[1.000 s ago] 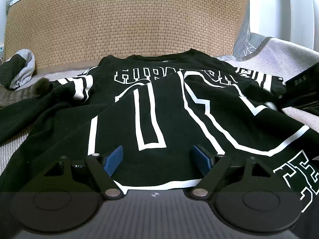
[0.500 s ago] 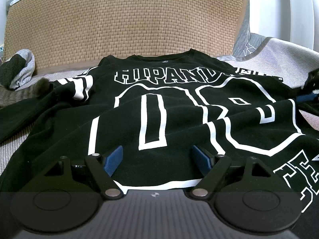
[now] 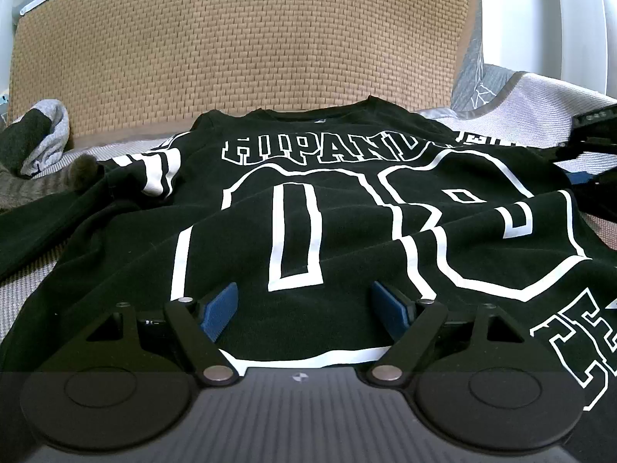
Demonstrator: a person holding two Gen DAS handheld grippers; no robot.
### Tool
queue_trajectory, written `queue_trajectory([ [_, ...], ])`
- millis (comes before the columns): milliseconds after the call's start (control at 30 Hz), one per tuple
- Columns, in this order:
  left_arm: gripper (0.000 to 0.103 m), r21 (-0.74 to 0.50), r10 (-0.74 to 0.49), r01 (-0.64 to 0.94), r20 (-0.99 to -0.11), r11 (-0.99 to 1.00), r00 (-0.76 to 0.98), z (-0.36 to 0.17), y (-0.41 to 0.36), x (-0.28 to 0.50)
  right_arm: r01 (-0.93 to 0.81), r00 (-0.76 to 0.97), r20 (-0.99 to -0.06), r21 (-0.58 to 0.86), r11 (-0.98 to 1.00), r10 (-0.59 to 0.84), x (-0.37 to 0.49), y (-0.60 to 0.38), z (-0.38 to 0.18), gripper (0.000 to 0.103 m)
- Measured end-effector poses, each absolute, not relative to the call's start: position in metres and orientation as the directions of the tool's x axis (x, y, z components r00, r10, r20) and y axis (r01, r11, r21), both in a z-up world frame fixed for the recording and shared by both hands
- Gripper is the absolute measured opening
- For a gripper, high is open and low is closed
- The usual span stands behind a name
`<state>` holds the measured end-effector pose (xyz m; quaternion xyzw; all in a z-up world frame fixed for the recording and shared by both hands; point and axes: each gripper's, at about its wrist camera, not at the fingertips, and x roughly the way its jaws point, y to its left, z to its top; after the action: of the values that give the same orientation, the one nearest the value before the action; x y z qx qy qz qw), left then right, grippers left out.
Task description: Fold clothes
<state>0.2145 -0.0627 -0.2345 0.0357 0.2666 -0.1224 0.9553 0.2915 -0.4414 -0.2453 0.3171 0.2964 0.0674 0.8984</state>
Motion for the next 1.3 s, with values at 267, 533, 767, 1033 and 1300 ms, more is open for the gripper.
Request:
queue_trajectory([
  [267,0.08,0.008,-0.211,0.252,-0.517,0.968,0.829,-0.235,-0.064,0.216,0.101,0.826,-0.528,0.485,0.869,0.199,0.311,-0.439,-0.247,0.003],
  [533,0.08,0.009,-0.211,0.251,-0.513,0.968,0.832,-0.237,-0.063,0.215,0.134,0.85,-0.512,0.442,0.887,0.126,0.325,-0.462,-0.23,0.002],
  [767,0.08,0.006,-0.216,0.255,-0.513,0.967,0.831,-0.237,-0.063,0.215,0.12,0.834,-0.512,0.529,0.84,0.203,0.32,-0.477,-0.229,0.027],
  [1033,0.08,0.002,-0.217,0.254,-0.512,0.967,0.831,-0.237,-0.063,0.213,0.059,0.837,-0.512,0.439,0.896,0.196,0.244,-0.488,-0.211,0.043],
  [1300,0.081,0.019,-0.203,0.25,-0.528,0.968,0.825,-0.236,-0.066,0.216,0.034,0.762,-0.605,0.391,0.92,0.229,0.187,-0.475,-0.217,0.045],
])
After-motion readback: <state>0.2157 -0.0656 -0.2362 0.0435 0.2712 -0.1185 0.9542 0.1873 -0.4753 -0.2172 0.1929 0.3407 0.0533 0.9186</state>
